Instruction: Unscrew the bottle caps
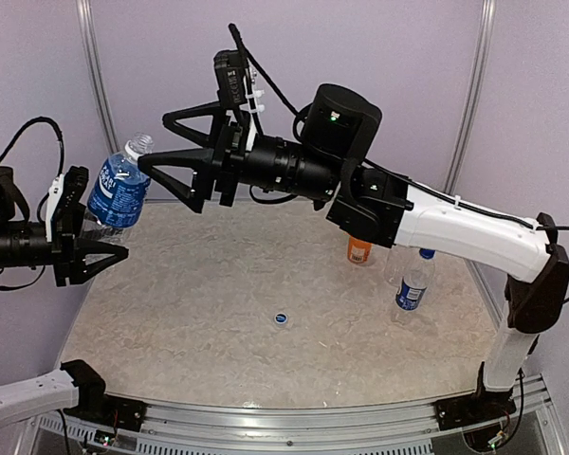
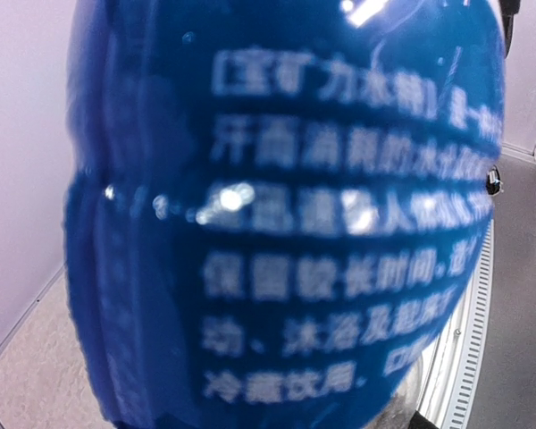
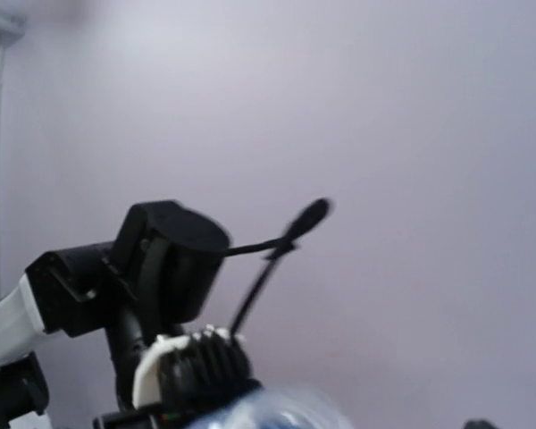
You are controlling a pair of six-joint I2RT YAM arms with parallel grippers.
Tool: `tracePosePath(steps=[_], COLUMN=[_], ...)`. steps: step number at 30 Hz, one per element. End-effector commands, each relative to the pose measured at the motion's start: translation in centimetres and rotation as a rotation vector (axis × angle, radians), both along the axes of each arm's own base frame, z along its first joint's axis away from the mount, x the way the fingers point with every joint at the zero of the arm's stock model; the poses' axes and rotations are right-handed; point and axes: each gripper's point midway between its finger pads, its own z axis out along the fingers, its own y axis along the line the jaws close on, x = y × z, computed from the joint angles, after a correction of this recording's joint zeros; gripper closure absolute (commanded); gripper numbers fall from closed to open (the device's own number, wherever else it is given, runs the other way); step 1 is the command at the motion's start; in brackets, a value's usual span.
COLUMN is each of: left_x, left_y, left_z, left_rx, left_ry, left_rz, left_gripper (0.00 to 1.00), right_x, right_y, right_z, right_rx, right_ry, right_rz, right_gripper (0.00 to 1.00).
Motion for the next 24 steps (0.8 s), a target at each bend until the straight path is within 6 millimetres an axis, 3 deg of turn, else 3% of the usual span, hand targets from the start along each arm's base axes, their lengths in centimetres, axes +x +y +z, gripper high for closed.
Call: tracePosePath(steps=[1, 5, 9, 13, 17, 20, 21, 22, 23, 24], left_x=[0.0, -0.1, -0.1, 0.0, 0.0, 0.0, 0.0, 0.0, 0.1, 0.5], left_y=[-0.3, -0.3, -0.3, -0.4, -0.4, -0.3, -0.3, -0.2, -0.1, 0.0], left_z=[-0.3, -0.2, -0.2, -0.3, -0.3, -0.6, -0.7, -1.0, -1.3, -1.6], left_rx=[0.003, 0.001, 0.001, 0.000, -0.001, 0.003, 0.005, 0.007, 0.009, 0.009], left_ry=[0.000, -0.005, -0.009, -0.008, -0.012, -0.006, -0.004, 0.001, 0.004, 0.008], left_rz=[-0.018, -0.021, -0.024, -0.027, -0.026, -0.023, -0.020, -0.015, -0.003, 0.018], left_gripper=[0.66, 0.66, 0.66, 0.66, 0.66, 0.66, 0.63, 0.50, 0.21, 0.04], right_x=[-0.7, -0.2, -0.4, -0.4, -0.4, -0.4, -0.3, -0.1, 0.4, 1.1], right_y=[2.4, 3.6, 4.3, 4.8, 5.1, 4.9, 4.8, 4.7, 4.6, 4.4], right_z=[0.2, -0.2, -1.0, -1.8, -2.4, -2.6, -2.7, -2.8, -3.0, -3.4], right_rx=[-0.011, -0.030, -0.046, -0.062, -0.076, -0.087, -0.092, -0.097, -0.109, -0.130], right_ry=[-0.008, 0.031, 0.053, 0.072, 0.082, 0.079, 0.077, 0.081, 0.084, 0.092], right_rz=[0.038, 0.044, 0.078, 0.100, 0.107, 0.106, 0.098, 0.080, 0.050, 0.007], right_gripper=[0.11, 0.25, 0.50, 0.68, 1.00, 1.00, 1.00, 1.00, 1.00, 1.00])
